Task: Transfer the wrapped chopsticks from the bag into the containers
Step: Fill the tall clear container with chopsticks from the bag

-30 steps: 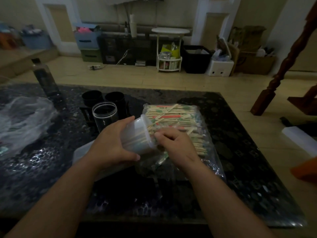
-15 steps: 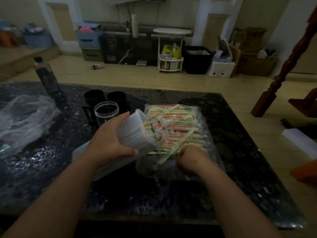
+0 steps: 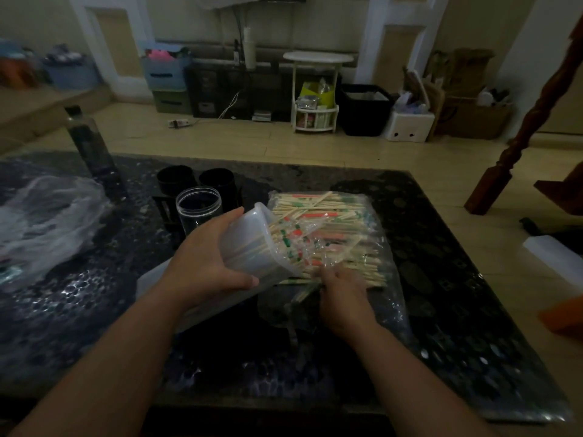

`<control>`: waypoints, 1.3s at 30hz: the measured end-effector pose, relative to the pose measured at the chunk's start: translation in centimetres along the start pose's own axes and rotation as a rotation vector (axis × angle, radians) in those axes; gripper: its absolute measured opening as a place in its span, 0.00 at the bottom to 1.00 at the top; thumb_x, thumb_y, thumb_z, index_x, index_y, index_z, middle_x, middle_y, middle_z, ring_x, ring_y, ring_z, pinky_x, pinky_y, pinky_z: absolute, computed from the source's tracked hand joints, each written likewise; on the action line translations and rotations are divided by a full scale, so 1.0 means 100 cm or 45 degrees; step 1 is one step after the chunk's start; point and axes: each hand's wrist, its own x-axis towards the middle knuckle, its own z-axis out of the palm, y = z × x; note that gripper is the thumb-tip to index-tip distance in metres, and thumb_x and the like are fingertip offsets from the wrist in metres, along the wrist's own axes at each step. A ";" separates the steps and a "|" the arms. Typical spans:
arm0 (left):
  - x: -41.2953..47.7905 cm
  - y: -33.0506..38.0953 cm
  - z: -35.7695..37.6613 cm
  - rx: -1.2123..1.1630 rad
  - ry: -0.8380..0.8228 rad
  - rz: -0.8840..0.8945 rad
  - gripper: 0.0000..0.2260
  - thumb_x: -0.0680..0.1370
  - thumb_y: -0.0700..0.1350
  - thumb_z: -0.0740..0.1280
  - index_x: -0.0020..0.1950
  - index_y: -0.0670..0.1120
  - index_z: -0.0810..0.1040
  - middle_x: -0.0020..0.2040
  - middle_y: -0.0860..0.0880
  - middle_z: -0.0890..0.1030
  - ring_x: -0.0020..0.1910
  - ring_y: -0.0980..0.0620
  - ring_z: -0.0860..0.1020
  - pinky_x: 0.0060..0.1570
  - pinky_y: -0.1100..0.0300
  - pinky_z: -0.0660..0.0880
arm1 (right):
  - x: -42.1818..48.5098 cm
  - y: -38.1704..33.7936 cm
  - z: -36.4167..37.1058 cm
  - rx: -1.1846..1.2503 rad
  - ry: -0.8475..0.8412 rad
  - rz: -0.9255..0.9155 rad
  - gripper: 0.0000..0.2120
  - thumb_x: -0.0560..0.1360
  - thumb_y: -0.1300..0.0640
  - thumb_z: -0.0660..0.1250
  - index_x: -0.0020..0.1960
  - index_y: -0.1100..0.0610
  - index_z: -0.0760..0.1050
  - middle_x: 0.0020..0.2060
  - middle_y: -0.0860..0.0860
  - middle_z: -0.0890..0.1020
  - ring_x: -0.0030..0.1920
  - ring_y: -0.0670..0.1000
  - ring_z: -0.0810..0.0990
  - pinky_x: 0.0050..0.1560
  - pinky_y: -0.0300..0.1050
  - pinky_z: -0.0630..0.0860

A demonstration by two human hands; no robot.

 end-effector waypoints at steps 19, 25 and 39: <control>0.001 -0.001 0.001 -0.010 0.002 0.004 0.54 0.48 0.64 0.73 0.75 0.59 0.63 0.67 0.60 0.67 0.65 0.58 0.67 0.62 0.57 0.65 | 0.010 0.007 0.016 -0.147 -0.192 -0.018 0.18 0.81 0.52 0.58 0.70 0.47 0.64 0.74 0.50 0.62 0.70 0.58 0.68 0.72 0.55 0.59; 0.000 0.001 0.002 -0.007 -0.022 0.005 0.54 0.48 0.64 0.73 0.75 0.59 0.63 0.70 0.56 0.68 0.67 0.55 0.68 0.66 0.54 0.66 | 0.011 0.006 0.018 -0.110 -0.288 0.020 0.16 0.80 0.54 0.59 0.67 0.49 0.66 0.73 0.53 0.65 0.68 0.59 0.71 0.68 0.55 0.63; 0.000 0.003 0.002 0.029 -0.019 0.010 0.54 0.48 0.64 0.72 0.75 0.59 0.63 0.69 0.57 0.68 0.66 0.56 0.68 0.61 0.58 0.65 | 0.006 -0.001 0.020 -0.086 -0.247 0.081 0.14 0.80 0.59 0.59 0.65 0.51 0.68 0.66 0.54 0.74 0.63 0.58 0.75 0.56 0.51 0.74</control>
